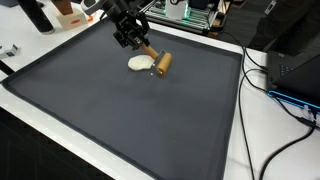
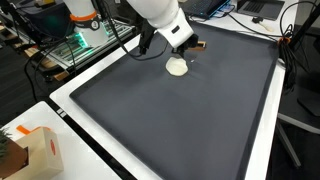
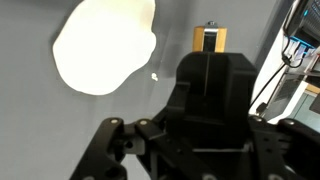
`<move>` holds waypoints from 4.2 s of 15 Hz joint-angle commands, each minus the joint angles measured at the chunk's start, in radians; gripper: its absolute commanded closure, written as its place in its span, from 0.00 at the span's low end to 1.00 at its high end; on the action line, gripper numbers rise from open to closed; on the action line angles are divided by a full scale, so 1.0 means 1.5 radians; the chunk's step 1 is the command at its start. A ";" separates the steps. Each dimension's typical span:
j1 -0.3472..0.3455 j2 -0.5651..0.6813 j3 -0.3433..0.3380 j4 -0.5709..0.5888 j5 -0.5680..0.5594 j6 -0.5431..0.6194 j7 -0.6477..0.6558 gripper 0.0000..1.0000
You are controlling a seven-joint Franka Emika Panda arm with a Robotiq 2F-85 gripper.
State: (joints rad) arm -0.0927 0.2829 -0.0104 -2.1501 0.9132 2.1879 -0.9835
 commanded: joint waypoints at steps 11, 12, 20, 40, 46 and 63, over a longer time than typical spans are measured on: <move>0.005 -0.073 -0.008 -0.009 -0.151 0.002 0.166 0.77; 0.006 -0.080 -0.008 -0.009 -0.169 0.006 0.184 0.77; 0.021 -0.130 0.000 -0.009 -0.353 0.045 0.327 0.77; 0.060 -0.167 0.009 0.005 -0.659 0.067 0.522 0.77; 0.073 -0.168 0.011 0.038 -0.768 -0.024 0.749 0.77; 0.128 -0.091 0.026 0.132 -0.896 -0.282 1.125 0.77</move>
State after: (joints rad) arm 0.0774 0.1168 0.0296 -1.9870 -0.3633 1.8323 0.6185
